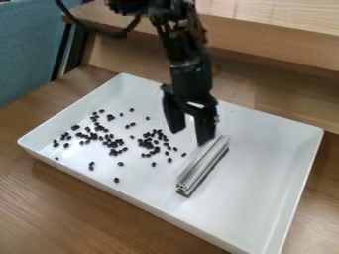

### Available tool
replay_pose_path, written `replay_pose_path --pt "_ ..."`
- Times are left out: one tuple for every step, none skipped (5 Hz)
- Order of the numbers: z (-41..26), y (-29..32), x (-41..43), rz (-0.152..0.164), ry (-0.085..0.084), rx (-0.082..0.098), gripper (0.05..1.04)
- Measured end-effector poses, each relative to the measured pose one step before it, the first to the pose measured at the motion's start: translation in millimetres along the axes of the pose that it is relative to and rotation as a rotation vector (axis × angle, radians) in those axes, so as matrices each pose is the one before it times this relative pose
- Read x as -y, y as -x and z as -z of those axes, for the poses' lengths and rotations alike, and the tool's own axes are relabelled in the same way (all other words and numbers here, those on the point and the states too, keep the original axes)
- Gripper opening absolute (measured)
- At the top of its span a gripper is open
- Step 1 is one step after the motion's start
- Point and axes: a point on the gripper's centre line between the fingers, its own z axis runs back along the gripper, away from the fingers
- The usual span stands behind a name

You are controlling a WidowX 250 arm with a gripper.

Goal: Sweep into pile

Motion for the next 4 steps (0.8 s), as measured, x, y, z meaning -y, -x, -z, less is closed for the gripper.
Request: replay_pose_path --pt "7.81 1.86 11.27 -0.0315 0.0235 -0.0009 0.999" --pt "8.22 3.77 9.81 -0.0106 -0.0061 -0.0152 0.999" --pt "1.51 -0.17 1.99 -0.0192 -0.0445 -0.0103 0.999" --pt "14.06 2.84 -2.08 -0.0247 -0.0255 -0.0355 0.999"
